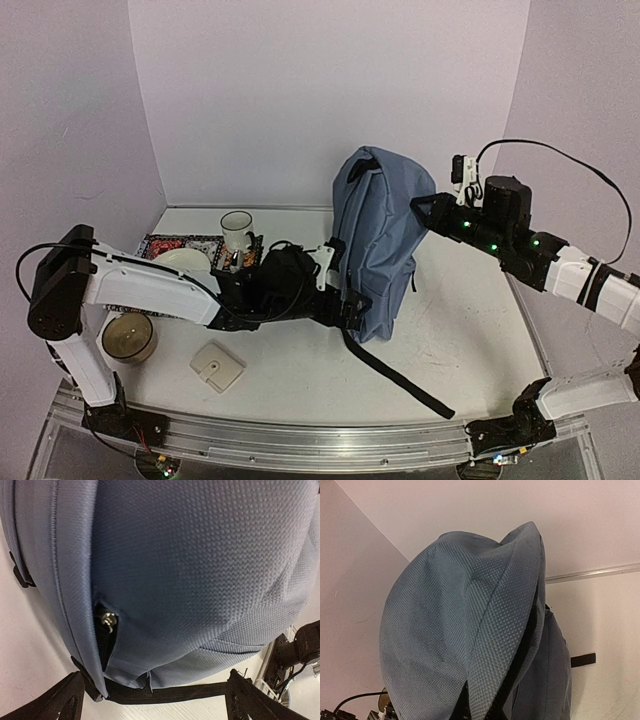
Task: Pack the student bag
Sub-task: Turn over the student bag at the center of the board.
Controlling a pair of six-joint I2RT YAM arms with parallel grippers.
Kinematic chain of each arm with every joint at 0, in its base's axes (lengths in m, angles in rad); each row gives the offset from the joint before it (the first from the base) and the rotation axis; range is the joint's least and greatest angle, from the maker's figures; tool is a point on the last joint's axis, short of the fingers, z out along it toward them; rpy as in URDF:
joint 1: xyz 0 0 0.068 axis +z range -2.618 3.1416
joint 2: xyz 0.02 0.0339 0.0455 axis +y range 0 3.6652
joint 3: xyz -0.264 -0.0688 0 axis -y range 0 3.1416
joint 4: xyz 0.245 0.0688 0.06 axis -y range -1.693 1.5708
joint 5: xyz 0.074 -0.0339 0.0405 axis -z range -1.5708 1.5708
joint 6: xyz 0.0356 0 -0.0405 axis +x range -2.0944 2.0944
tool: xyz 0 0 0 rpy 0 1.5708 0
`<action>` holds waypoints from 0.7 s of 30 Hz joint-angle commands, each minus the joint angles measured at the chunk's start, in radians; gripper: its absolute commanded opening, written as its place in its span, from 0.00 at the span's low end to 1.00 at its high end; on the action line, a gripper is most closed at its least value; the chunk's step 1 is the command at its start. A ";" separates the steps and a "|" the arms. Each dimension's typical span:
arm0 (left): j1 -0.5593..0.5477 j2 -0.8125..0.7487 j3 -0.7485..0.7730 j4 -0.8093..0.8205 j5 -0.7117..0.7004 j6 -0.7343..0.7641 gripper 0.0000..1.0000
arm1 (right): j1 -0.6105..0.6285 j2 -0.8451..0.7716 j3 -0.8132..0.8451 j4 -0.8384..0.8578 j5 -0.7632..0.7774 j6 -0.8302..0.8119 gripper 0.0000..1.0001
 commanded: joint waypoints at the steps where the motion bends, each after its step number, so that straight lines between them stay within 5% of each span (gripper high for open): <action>1: -0.025 0.082 0.100 0.092 -0.080 0.048 0.99 | -0.002 0.006 0.026 0.021 -0.034 0.010 0.00; 5: -0.026 0.158 0.161 0.094 -0.202 0.050 1.00 | -0.002 0.017 0.032 0.021 -0.060 0.024 0.00; 8: -0.026 0.182 0.186 0.094 -0.292 0.056 0.90 | -0.002 0.018 0.033 0.021 -0.070 0.028 0.00; 17: -0.026 0.046 0.111 0.088 -0.463 0.126 0.04 | -0.002 0.053 0.098 0.019 -0.128 0.032 0.00; 21: -0.026 -0.095 0.056 0.066 -0.584 0.247 0.00 | -0.002 0.094 0.164 0.021 -0.173 0.038 0.00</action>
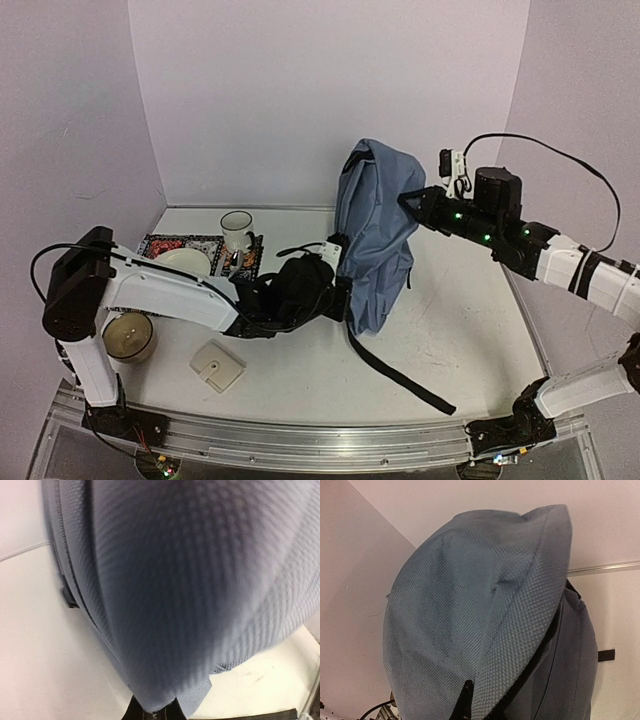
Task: Pack the student bag
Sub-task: Turn over the student bag at the center of the board.
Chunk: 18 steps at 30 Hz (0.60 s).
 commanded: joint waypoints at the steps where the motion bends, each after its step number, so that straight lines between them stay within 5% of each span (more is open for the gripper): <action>1: 0.020 -0.227 -0.025 0.006 -0.260 0.172 0.00 | 0.001 0.029 0.111 0.018 -0.087 0.010 0.00; 8: 0.020 -0.353 0.102 -0.276 -0.377 0.365 0.00 | 0.001 0.029 0.041 0.025 -0.011 0.034 0.00; 18: -0.032 -0.209 0.141 -0.444 -0.124 0.371 0.00 | 0.002 0.020 -0.349 0.033 0.182 0.149 0.06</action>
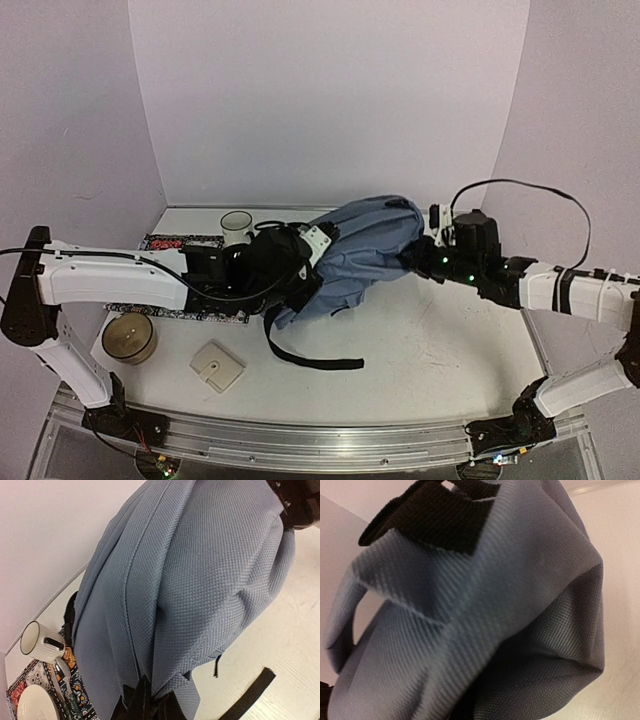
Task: Pack the student bag
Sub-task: Turn over the student bag at the center of the board.
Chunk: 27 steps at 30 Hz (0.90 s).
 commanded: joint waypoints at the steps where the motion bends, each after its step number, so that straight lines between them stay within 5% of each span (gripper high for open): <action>1: -0.037 0.064 0.094 0.028 0.028 -0.017 0.00 | -0.015 -0.023 -0.143 -0.039 0.147 0.031 0.09; 6: -0.067 0.167 0.097 0.027 0.120 -0.106 0.01 | -0.015 -0.031 -0.175 -0.119 0.166 -0.019 0.39; 12: -0.079 0.179 0.088 0.030 0.228 -0.242 0.23 | -0.013 -0.106 -0.076 -0.377 0.219 -0.092 0.75; 18: -0.080 0.070 0.059 0.038 0.308 -0.322 0.40 | -0.013 -0.213 0.049 -0.601 0.228 -0.164 0.90; 27: 0.017 -0.042 -0.016 0.044 0.265 -0.415 0.42 | 0.046 -0.139 0.228 -0.607 0.042 -0.230 0.89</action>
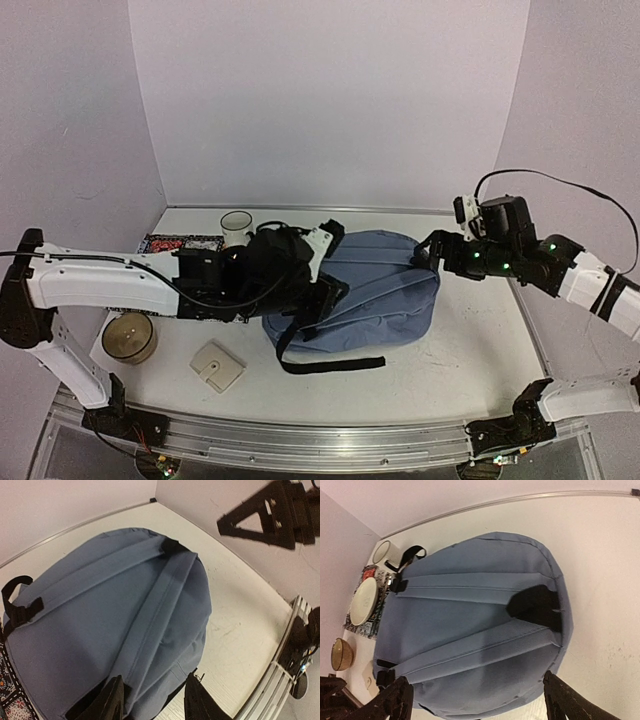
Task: Pack the student bag
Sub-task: Turn over the student bag at the center of the board.
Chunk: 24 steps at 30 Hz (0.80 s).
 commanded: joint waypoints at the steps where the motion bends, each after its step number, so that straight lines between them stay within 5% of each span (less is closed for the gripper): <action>1: 0.105 -0.023 -0.036 0.032 0.048 -0.083 0.40 | 0.067 0.099 0.104 -0.020 -0.077 -0.051 0.89; 13: 0.132 0.170 -0.060 0.037 0.141 -0.117 0.21 | 0.192 0.427 0.325 0.054 -0.113 -0.052 0.73; 24: -0.020 0.191 -0.099 0.126 0.289 -0.114 0.18 | 0.217 0.633 0.421 0.036 -0.196 -0.036 0.65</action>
